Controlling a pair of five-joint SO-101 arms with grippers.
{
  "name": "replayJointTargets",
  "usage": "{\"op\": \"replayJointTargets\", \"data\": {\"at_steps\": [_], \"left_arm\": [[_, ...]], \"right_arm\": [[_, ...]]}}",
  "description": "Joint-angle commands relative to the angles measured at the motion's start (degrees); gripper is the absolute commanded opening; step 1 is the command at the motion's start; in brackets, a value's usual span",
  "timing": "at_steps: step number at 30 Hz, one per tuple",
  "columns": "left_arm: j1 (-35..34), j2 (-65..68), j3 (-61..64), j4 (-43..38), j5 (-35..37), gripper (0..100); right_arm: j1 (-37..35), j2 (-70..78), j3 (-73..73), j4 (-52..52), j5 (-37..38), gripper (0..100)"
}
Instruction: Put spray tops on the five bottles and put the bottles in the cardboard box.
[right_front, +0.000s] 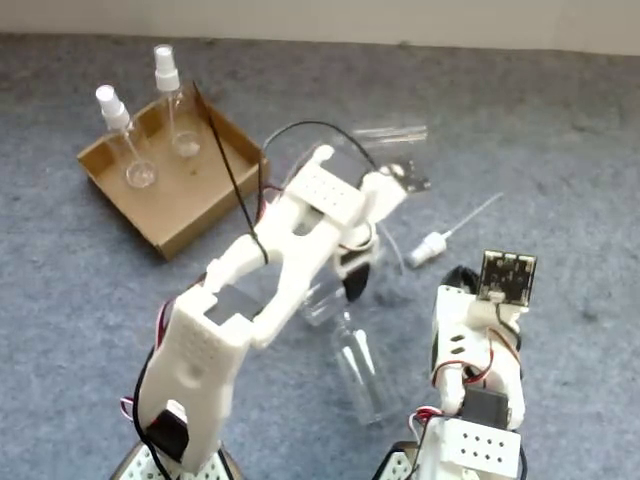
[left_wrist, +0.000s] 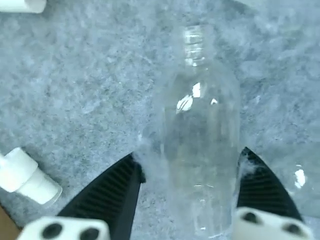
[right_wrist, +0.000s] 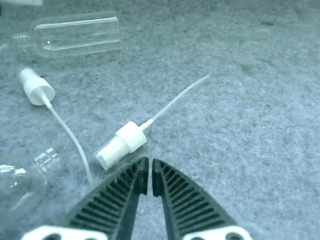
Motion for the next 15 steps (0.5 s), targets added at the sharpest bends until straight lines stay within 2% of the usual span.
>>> {"op": "replayJointTargets", "data": {"at_steps": [1,9,14,15], "left_arm": [[1.4,3.5,-0.6,-1.8,-0.6,24],[1.4,7.3,-0.7,-5.0,-0.5,22],[1.4,7.3,-0.7,-4.7,-0.6,4],[1.4,7.3,-0.7,-4.7,-0.6,3]], "right_arm": [[0.5,-0.6,4.9,-1.7,0.7,1.9],[0.5,-0.6,4.9,-1.7,0.7,1.9],[0.5,-0.6,4.9,-1.8,0.7,1.9],[0.5,-0.6,4.9,-1.8,0.7,1.9]]}}
